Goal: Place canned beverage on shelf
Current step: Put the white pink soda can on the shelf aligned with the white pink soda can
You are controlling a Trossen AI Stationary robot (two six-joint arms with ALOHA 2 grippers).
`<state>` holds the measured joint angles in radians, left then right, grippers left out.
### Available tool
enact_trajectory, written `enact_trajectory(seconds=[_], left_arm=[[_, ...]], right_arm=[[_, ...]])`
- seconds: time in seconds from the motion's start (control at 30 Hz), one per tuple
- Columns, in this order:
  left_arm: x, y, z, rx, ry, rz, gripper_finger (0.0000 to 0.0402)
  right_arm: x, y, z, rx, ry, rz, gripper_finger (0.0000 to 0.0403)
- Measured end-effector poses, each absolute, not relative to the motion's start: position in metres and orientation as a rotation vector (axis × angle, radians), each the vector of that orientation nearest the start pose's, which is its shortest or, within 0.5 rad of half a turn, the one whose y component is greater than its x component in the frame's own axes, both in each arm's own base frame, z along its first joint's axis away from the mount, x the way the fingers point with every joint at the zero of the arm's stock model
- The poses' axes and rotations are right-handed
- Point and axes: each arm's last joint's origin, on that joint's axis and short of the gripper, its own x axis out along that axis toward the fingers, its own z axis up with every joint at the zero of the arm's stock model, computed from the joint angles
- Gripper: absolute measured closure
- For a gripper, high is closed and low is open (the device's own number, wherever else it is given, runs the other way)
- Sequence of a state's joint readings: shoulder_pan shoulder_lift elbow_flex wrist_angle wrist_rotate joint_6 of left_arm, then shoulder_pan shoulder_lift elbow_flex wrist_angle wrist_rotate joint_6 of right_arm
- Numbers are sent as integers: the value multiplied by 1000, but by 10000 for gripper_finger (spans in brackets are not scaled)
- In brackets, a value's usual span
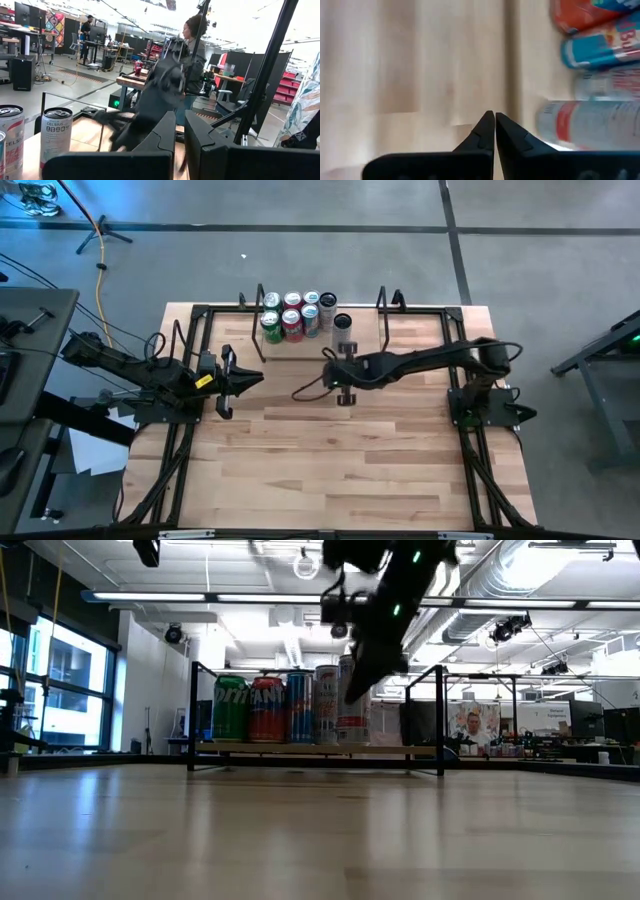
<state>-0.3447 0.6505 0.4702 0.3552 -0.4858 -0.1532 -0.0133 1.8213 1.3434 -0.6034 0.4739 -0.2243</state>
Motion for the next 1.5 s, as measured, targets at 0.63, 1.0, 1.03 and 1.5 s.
enact_trajectory(seconds=[0.63, 1.0, 1.03, 1.5], left_arm=[[149, -39, 294, -222, -167, 129, 401], [149, -39, 293, -216, -154, 130, 401], [149, -39, 293, -215, -152, 131, 401], [149, -39, 293, -217, -153, 156, 401]], right_arm=[[266, -106, 370, 101, 549, -503, 402], [277, -146, 347, 528, 512, -491, 238], [279, -146, 346, 551, 511, -481, 209], [283, -147, 338, 588, 549, -472, 7]])
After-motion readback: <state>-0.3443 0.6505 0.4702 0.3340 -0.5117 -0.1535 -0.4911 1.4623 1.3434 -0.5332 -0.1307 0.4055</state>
